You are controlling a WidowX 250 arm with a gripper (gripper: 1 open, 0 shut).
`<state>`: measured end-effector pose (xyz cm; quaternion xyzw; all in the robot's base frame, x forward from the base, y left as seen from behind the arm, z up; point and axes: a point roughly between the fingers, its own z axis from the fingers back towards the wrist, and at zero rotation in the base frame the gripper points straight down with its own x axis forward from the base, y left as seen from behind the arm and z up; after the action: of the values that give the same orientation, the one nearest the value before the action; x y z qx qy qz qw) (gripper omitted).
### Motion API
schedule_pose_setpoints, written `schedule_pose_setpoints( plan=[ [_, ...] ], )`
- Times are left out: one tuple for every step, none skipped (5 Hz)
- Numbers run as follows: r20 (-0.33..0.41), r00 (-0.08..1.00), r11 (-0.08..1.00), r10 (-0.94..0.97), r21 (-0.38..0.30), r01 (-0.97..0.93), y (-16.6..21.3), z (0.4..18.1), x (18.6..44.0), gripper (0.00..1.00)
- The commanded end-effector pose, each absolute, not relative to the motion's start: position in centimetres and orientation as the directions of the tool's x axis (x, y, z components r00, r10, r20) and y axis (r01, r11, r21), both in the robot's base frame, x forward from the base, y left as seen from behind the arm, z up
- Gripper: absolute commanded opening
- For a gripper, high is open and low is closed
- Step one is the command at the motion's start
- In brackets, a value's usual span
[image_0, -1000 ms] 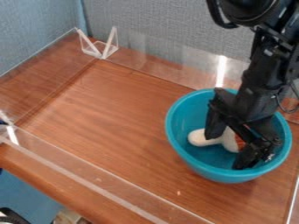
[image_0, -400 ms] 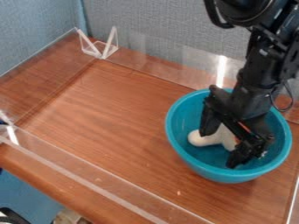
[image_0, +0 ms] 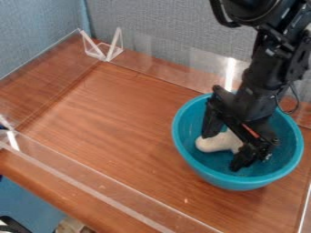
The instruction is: Remove the mushroom from inside the blue bowl and put it on the table
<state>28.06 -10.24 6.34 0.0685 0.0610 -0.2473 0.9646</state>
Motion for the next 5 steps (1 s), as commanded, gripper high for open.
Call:
schedule_pose_setpoints(
  plan=[
    [-0.057, 0.889, 0.880, -0.454, 0.128, 0.457, -9.8, 9.5, 28.8, 1.00],
    [-0.049, 0.895, 0.883, -0.444, 0.142, 0.447, -9.4, 10.1, 28.9, 1.00],
    [-0.042, 0.898, 0.886, -0.437, 0.154, 0.438, -9.2, 10.5, 29.0, 1.00],
    [-0.032, 0.901, 0.887, -0.432, 0.163, 0.431, -9.0, 10.8, 29.0, 1.00],
    [-0.052, 0.895, 0.882, -0.443, 0.153, 0.446, -9.1, 9.4, 29.1, 1.00]
  ],
)
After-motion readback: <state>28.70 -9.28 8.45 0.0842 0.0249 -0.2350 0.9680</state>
